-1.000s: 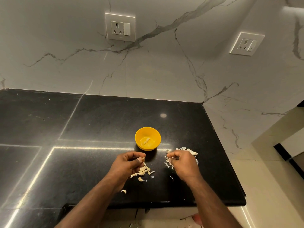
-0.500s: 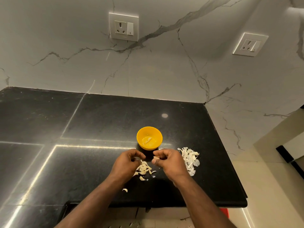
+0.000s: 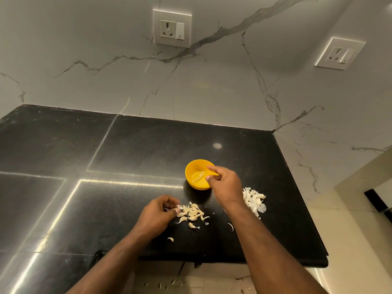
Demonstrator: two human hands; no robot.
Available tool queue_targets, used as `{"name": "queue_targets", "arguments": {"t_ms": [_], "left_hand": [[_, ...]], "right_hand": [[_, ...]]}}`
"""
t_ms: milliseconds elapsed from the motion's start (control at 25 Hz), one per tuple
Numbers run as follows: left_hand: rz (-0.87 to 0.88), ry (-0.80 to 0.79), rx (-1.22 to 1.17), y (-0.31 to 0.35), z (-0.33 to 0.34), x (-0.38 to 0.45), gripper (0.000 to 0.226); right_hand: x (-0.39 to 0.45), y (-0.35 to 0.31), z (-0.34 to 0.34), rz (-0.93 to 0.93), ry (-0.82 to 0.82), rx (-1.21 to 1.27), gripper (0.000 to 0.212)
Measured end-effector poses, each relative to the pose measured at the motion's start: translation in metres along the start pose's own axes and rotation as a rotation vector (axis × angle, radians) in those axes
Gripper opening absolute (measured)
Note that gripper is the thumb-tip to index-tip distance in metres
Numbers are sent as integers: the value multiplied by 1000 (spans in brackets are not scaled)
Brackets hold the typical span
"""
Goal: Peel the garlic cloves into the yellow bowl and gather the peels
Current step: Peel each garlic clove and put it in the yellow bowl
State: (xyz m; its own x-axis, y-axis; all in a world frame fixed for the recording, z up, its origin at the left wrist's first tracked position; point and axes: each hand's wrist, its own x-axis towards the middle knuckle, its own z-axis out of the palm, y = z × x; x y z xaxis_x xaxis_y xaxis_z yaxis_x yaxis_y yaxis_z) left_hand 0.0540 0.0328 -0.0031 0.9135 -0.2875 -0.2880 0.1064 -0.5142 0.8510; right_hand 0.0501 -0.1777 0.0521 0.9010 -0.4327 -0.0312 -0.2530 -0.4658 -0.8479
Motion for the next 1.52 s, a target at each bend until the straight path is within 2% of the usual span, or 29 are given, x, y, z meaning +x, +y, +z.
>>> {"name": "queue_targets", "arguments": {"t_ms": [120,200,320,400,560,840,920,1000,1160,1240,1320,1520], "left_hand": [[-1,-35,42,-7,-3,-3,18],[4,-42,58,-10,-6,-2,15],[17,-32,84,-10,-6,-2,12],[19,-22,96,-9,-3,-2,12],[6,38,94,-8,2,-3,8],[14,69,53,-5,5,-8,8],[18,100,27,-2,7,-9,8],[49,117,-6,5,9,-10,7],[93,-107,-291,25,22,-16,11],[61,-169,-436,31,26,-17,12],[46,-158,-468,34,30,-15,7],[98,-99,-252,39,41,-15,8]], "right_hand": [[-6,-4,3,-29,-57,-26,19],[-19,7,11,11,-191,-64,13],[-38,23,19,2,-430,-296,12],[-48,26,22,-20,-508,-411,8],[-60,29,33,-51,-493,-588,19],[-71,35,31,-161,-444,-635,12],[-72,34,28,-130,-382,-493,14],[-67,33,21,-36,-302,-208,9],[-58,25,2,82,-242,290,18],[-58,21,-5,80,-243,350,22],[-59,21,-9,75,-231,348,24],[-59,25,-9,81,-195,358,25]]}}
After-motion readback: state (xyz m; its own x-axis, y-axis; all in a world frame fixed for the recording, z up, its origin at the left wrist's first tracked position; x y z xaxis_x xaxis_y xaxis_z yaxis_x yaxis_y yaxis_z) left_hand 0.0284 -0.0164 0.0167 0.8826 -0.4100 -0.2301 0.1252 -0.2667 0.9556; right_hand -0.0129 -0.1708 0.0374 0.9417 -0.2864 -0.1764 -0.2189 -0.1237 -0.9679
